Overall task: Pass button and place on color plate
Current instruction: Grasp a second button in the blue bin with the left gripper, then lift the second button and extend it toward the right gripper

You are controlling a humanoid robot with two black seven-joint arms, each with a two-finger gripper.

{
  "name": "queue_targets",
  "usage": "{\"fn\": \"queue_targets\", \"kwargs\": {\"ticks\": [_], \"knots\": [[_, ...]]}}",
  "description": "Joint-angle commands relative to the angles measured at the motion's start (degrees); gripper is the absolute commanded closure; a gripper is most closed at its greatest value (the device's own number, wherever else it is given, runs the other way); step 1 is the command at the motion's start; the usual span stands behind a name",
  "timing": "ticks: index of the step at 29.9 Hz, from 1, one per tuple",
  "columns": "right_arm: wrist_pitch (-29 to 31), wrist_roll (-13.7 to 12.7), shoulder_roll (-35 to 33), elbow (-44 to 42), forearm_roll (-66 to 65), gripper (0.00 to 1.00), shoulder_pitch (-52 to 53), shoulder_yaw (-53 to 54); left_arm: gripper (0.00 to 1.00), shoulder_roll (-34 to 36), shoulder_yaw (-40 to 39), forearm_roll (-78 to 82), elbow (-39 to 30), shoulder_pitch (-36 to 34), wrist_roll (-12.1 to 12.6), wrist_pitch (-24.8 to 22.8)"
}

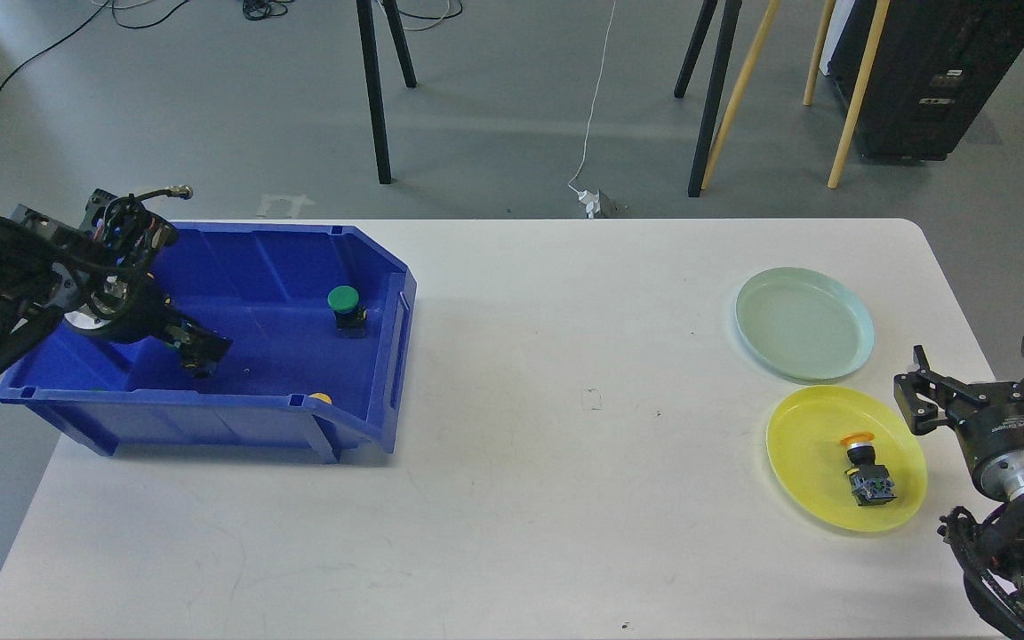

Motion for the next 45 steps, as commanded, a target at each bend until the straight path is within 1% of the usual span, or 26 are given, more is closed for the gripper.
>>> {"fn": "queue_targets", "kwargs": {"ticks": [1,9,10,11,12,13,17,18,19,20,21,22,23,24,27,28,31,33,35,37,39,42,44,45], "knots": [[0.3,0.0,0.0,0.1,0.0,0.00,-0.5,0.1,0.03,-1.6,0.1,-0.1,3.1,1.2,0.0,0.0],[2.4,0.0,0.0,0.6,-0.1,0.00,-2.0,-0.1,0.04,-2.1,0.0,-0.9,4.7,1.8,0.0,0.0],[2.5,0.0,-0.1,0.6,-0.1,0.00,-2.1,-0.2,0.08,-2.5,-0.2,-1.0,5.1,1.8,0.0,0.0],[2.5,0.0,-0.1,0.6,-0.1,0.00,-2.1,-0.3,0.15,-2.9,-0.2,-1.0,5.3,1.8,0.0,0.0],[2.5,0.0,-0.1,0.6,-0.2,0.00,-2.4,-0.4,0.26,-3.0,-0.1,-0.9,5.4,1.8,0.0,0.0],[2.5,0.0,-0.1,0.6,-0.3,0.00,-2.5,-0.4,0.31,-3.1,-0.2,-0.9,5.4,1.8,0.0,0.0],[2.5,0.0,-0.1,0.6,-0.4,0.00,-2.5,-0.5,0.34,-3.1,-0.2,-1.0,5.4,1.8,0.0,0.0],[2.5,0.0,0.0,0.6,-0.4,0.00,-2.5,-0.6,0.36,-3.1,-0.2,-1.0,5.4,1.8,0.0,0.0],[2.5,0.0,-0.1,0.6,-0.4,0.00,-2.5,-0.6,0.41,-3.1,-0.1,-0.9,5.4,1.8,0.0,0.0],[2.5,0.0,-0.1,0.6,-0.4,0.00,-2.6,-0.5,0.49,-3.1,0.0,-0.7,5.3,1.8,0.0,0.0],[2.5,0.0,-0.1,0.6,-0.4,0.00,-2.9,-0.5,0.62,-3.0,0.1,-0.2,5.3,1.8,0.0,0.0],[2.5,0.0,-0.1,0.6,-0.4,0.00,-3.1,-0.4,0.85,-3.0,0.1,0.0,5.4,1.8,0.0,0.0],[2.5,0.0,-0.1,0.6,-0.5,0.00,-3.2,-0.4,1.00,-3.0,0.4,-0.3,5.4,1.8,0.0,0.0],[2.5,0.0,-0.1,0.6,-0.4,0.00,-3.3,-0.5,1.00,-3.0,0.4,-0.5,5.3,1.8,0.0,0.0],[2.5,0.0,-0.1,0.6,-0.4,0.00,-3.3,-0.6,1.00,-2.8,0.4,-0.7,5.4,1.8,0.0,2.7],[2.5,0.0,-0.1,0.6,-0.5,0.00,-3.5,-0.6,1.00,-2.7,0.3,-0.8,5.3,1.8,0.0,2.9],[2.5,0.0,0.0,0.6,-0.5,0.00,-3.6,-0.5,1.00,-2.4,-0.6,-0.9,3.9,0.8,0.0,2.2],[2.5,0.0,-0.1,0.5,-0.6,0.00,-3.6,-0.5,1.00,-1.4,-1.0,-1.8,2.2,-0.3,0.0,0.8],[2.5,0.0,-0.2,0.4,-1.1,0.00,-3.4,-0.5,1.00,2.3,-1.7,-4.0,-1.1,-2.0,0.0,0.0],[2.3,0.0,-0.9,0.3,-3.9,0.00,-3.0,-0.5,1.00,7.0,-3.2,-6.7,-8.2,-3.1,0.0,0.0],[1.8,0.0,-2.2,0.2,-8.8,0.00,-2.5,-0.6,1.00,12.7,-6.2,-9.3,-17.8,-3.4,0.0,0.0],[0.9,0.0,-4.4,-0.4,-16.9,0.00,0.7,-1.0,1.00,21.2,-12.8,-15.3,-32.4,-2.7,0.0,0.0],[-0.5,0.0,-6.0,-0.7,-22.2,0.00,3.7,-0.9,1.00,23.0,-16.5,-22.4,-39.4,-1.4,0.0,0.0],[-0.7,0.0,-6.8,-0.9,-24.1,0.00,5.2,-0.8,1.00,23.1,-17.7,-26.0,-41.6,-0.5,0.0,0.0]]}}
